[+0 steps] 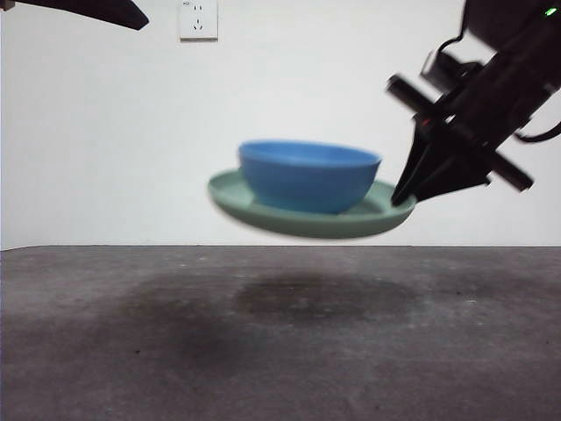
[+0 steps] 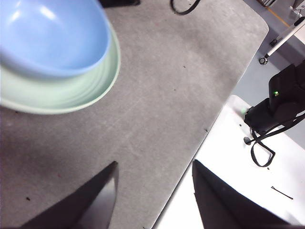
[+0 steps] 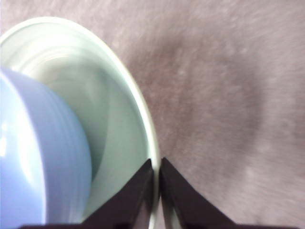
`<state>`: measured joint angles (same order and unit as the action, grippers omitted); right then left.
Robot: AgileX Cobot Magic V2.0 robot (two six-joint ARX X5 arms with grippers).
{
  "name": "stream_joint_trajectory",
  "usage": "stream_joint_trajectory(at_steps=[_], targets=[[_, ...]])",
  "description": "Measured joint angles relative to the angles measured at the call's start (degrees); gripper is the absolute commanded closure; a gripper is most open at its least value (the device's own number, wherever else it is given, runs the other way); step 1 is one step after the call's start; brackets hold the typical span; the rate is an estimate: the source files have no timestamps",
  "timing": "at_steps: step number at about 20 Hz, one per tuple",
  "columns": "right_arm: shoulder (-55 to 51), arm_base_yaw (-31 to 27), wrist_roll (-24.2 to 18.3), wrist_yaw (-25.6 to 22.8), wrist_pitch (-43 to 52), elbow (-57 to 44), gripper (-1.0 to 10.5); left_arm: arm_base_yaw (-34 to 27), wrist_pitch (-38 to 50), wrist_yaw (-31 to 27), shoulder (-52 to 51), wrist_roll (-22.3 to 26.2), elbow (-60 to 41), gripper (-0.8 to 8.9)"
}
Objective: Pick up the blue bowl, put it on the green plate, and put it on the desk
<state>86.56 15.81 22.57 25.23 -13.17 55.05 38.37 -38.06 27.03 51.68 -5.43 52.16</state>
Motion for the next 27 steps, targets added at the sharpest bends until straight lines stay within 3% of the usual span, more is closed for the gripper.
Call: stream_joint_trajectory(at_steps=[11,20,21,24,27], targets=[[15.61,6.32,3.41,-3.1,2.34,7.26,9.4,0.0,-0.44,-0.02,0.0,-0.02,0.0,5.64],[17.2,6.27,3.41,-4.81,0.48,7.39,9.3,0.0,-1.62,0.0,0.0,-0.02,0.0,5.64],[17.2,6.27,3.41,-4.81,0.33,7.39,9.2,0.0,-1.62,0.0,0.0,-0.02,0.0,5.64],[17.2,6.27,3.41,-4.59,0.02,7.43,7.4,0.0,-1.62,0.0,0.0,0.0,0.0,5.64],[17.2,6.29,3.43,-4.98,-0.94,7.52,7.2,0.0,-1.62,0.0,0.0,-0.02,0.0,5.64]])
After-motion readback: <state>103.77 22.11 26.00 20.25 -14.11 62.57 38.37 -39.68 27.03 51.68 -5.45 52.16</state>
